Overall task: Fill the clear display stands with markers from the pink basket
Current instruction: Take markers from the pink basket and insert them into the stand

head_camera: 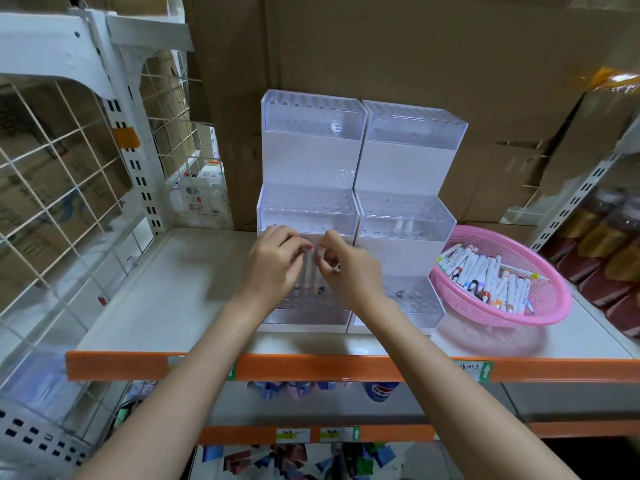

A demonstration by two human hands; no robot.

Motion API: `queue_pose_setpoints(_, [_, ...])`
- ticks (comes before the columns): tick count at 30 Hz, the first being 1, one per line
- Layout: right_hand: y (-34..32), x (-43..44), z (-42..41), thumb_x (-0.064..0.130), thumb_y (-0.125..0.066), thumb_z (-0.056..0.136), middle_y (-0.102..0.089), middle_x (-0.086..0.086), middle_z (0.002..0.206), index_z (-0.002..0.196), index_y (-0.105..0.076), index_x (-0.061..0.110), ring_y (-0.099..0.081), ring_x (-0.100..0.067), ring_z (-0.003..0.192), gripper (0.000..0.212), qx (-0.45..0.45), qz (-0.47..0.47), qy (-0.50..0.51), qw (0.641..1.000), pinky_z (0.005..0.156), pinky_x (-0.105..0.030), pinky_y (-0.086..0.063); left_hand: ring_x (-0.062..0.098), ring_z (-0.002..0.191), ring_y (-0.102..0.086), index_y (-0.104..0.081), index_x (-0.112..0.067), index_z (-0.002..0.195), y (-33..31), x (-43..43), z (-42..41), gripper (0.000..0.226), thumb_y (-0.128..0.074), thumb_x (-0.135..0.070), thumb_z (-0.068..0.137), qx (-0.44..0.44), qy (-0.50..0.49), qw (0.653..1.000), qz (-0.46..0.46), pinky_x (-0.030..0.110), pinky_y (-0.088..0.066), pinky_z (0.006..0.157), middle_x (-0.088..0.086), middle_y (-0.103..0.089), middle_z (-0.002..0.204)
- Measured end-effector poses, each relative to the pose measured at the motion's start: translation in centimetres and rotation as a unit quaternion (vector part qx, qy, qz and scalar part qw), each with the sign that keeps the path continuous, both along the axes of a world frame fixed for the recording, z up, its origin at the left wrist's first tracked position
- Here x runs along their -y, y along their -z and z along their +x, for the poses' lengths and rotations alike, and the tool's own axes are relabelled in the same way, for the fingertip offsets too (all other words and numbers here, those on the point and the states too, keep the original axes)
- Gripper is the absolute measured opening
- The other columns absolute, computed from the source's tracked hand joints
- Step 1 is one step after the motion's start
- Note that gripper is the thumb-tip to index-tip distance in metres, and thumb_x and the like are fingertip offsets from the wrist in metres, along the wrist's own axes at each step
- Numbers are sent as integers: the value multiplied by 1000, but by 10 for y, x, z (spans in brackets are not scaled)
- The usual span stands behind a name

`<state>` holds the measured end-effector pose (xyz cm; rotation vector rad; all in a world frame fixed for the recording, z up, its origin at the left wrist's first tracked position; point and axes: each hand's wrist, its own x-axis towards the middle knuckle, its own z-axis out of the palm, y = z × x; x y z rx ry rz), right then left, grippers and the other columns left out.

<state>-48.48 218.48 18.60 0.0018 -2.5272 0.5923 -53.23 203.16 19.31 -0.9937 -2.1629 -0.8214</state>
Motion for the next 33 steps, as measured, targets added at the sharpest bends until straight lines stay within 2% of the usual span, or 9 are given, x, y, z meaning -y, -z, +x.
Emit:
queue_pose_setpoints(4, [-9,1,2,30,-56,92,-62,5,70,92,-51,19,-58,-24,70,12,8,-12,-16,1000,58,-32,-45,23,81,-53,-69,-7,88,0,-5,1,13,-57,-12,85,13,-23,1000,5,34,-46,73,6,-59,85])
queue_pose_setpoints(9, [-16,-12,18,31,-56,93,-64,10,90,111,-53,23,-59,-16,84,20,11,-25,-28,999,64,-30,-45,23,82,-53,-66,-9,93,-8,-28,13,20,-52,-20,84,7,-46,999,9,33,-44,73,5,-60,88])
queue_pose_setpoints(13, [-20,-48,40,27,-59,92,-66,6,96,103,-59,18,-61,-19,88,15,-23,-21,5,999,62,-32,-45,24,84,-53,-66,-9,95,-14,-67,26,20,-52,-20,85,-5,11,1000,-6,34,-45,75,5,-60,90])
queue_pose_setpoints(17, [-22,-107,73,21,-61,89,-65,1,97,101,-61,17,-62,-22,85,12,-26,4,56,998,61,-31,-41,28,85,-57,-66,-6,94,-11,-126,43,24,-50,-21,86,22,81,996,-20,40,-49,76,8,-60,90])
queue_pose_setpoints(22, [-15,-190,111,20,-56,91,-64,-4,94,94,-57,14,-59,-27,89,7,46,-6,162,986,67,-40,-45,31,87,-59,-66,-7,91,-7,-200,69,29,-44,-25,83,77,148,984,-61,36,-43,79,10,-61,91])
queue_pose_setpoints(25, [-12,-232,121,25,-53,93,-66,-4,103,105,-56,14,-60,-27,97,17,139,-9,213,967,74,-39,-47,32,87,-57,-64,-8,92,1,-242,70,34,-43,-30,79,120,163,973,-110,42,-47,77,11,-58,93])
queue_pose_setpoints(28, [-10,-258,116,26,-52,92,-65,-8,114,119,-55,15,-59,-30,107,29,241,-1,218,946,80,-37,-46,31,97,-53,-64,-7,100,10,-268,66,28,-56,-27,82,174,141,960,-169,44,-47,82,13,-54,103])
queue_pose_setpoints(30, [-7,-273,110,25,-53,91,-66,-10,111,122,-54,18,-60,-31,105,32,262,-17,199,944,79,-37,-47,29,104,-50,-62,-10,109,15,-283,64,28,-61,-23,84,187,109,957,-195,42,-43,88,11,-53,111])
queue_pose_setpoints(33, [-5,-286,100,21,-56,87,-67,-10,101,116,-54,22,-61,-31,96,30,271,-25,163,948,72,-36,-45,28,111,-47,-58,-13,119,18,-301,60,33,-57,-21,87,190,75,956,-211,41,-41,92,11,-53,118])
